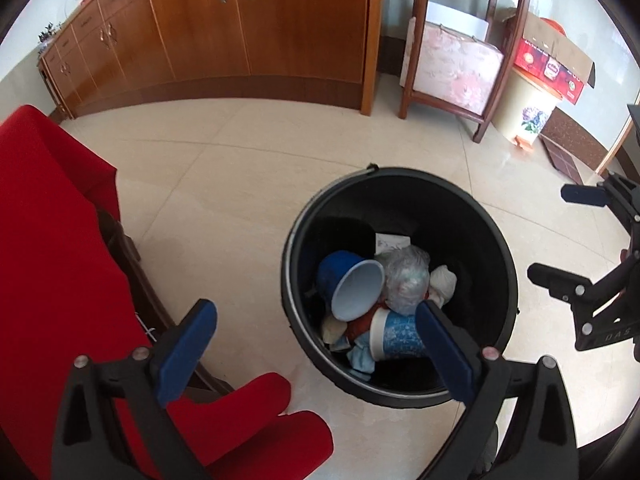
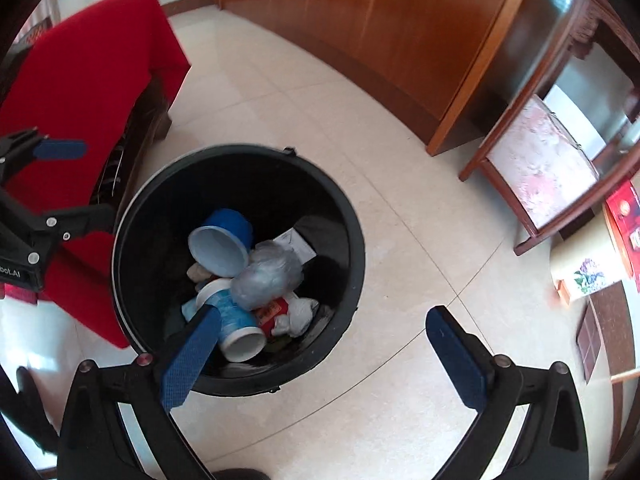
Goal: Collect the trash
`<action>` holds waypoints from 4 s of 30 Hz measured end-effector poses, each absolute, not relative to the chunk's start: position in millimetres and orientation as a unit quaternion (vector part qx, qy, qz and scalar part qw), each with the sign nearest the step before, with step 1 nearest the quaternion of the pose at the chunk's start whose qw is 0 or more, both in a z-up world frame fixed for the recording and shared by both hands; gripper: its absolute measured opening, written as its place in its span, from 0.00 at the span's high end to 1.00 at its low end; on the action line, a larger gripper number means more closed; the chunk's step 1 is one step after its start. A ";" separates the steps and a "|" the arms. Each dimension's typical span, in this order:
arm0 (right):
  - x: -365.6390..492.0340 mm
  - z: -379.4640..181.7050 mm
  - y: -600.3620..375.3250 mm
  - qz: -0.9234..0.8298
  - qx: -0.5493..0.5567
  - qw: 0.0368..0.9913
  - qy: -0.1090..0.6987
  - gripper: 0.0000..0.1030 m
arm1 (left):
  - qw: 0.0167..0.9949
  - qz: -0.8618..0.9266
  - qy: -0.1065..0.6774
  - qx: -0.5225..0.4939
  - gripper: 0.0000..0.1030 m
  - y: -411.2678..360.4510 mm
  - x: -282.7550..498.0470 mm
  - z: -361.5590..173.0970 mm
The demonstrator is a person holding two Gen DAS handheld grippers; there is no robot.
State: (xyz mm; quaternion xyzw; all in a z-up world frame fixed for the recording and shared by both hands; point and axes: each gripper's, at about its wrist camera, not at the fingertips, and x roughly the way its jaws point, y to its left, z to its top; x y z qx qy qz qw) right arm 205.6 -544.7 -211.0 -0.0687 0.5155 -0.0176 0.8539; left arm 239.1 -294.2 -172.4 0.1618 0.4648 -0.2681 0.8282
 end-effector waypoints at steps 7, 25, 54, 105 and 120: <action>193.6 -194.4 -531.5 -0.028 -0.066 0.860 0.505 0.00 | 0.837 -0.271 0.449 0.155 0.03 -290.1 238.7 -152.7; 101.3 -68.4 -446.9 -0.100 0.044 0.898 0.427 0.00 | 0.890 -0.228 0.378 0.117 0.03 -202.9 153.4 -44.8; -13.7 75.9 -315.0 -0.094 -0.013 0.937 0.335 0.00 | 0.949 -0.161 0.268 0.034 0.02 -108.2 36.1 57.4; -17.9 75.2 -315.3 -0.085 -0.010 0.940 0.330 0.00 | 0.948 -0.172 0.267 0.036 0.02 -108.7 24.5 61.4; -17.4 76.3 -316.1 -0.085 -0.010 0.940 0.329 0.00 | 0.947 -0.174 0.268 0.034 0.02 -111.2 23.5 62.1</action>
